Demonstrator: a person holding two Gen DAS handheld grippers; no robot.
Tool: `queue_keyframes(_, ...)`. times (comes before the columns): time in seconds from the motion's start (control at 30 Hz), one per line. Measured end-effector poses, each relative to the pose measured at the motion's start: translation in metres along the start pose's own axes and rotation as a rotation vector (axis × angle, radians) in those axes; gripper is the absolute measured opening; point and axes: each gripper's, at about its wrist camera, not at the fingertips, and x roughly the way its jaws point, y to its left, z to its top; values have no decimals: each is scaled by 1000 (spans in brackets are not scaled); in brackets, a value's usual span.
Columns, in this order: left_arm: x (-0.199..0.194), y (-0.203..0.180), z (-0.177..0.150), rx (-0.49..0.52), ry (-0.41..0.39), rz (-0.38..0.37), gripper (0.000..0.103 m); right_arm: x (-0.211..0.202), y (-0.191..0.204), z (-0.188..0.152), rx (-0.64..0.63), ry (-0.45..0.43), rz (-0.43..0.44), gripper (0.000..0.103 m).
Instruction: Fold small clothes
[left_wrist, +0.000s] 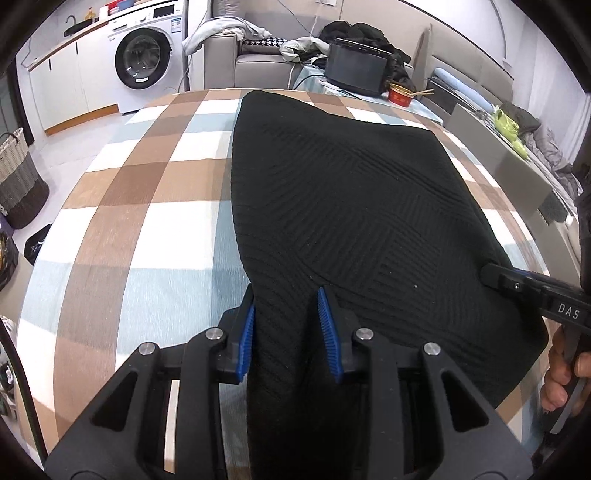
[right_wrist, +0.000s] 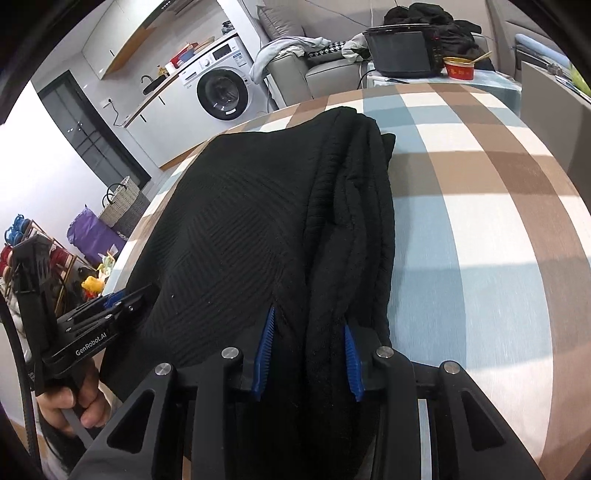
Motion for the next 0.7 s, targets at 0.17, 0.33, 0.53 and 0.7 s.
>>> queue_keyframes(0.17,1,3,2,-7,-11,-11,29,3,0,5,-10,-19,-16,34)
queue_keyframes(0.33,-23,8,-10,-15,-52,-10,46,-14,5,1,-47,-58,-32,46)
queue_keyframes(0.53,-77,4,-35,36,-191,-18,86,-53,16,-14,-154,-153,-38,93)
queue_keyframes(0.7,-110,-7,-51,77,-307,-33,102,-82,28,-33,-224,-245,-36,103)
